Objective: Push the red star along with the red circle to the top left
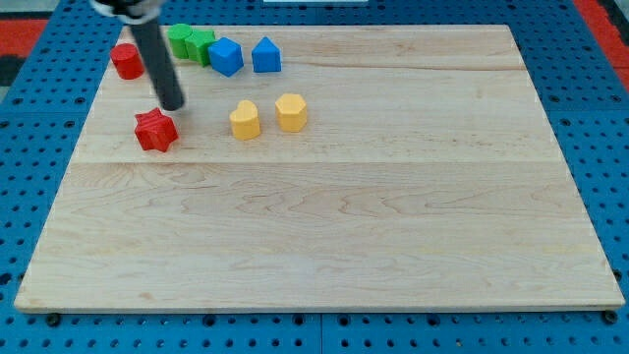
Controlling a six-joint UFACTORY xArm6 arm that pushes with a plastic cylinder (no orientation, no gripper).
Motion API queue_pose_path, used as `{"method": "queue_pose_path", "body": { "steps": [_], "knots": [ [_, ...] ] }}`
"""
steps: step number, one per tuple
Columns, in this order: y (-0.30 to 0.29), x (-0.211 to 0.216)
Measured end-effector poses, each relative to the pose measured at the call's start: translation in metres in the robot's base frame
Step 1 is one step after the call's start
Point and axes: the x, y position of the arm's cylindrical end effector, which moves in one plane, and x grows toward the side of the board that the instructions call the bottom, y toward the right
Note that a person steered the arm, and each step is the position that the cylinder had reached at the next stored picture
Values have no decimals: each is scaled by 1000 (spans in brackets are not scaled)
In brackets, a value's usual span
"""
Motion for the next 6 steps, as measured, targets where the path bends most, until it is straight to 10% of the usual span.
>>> {"method": "queue_pose_path", "body": {
  "steps": [2, 4, 6],
  "knots": [
    [5, 61],
    [-20, 10],
    [-37, 53]
  ]
}}
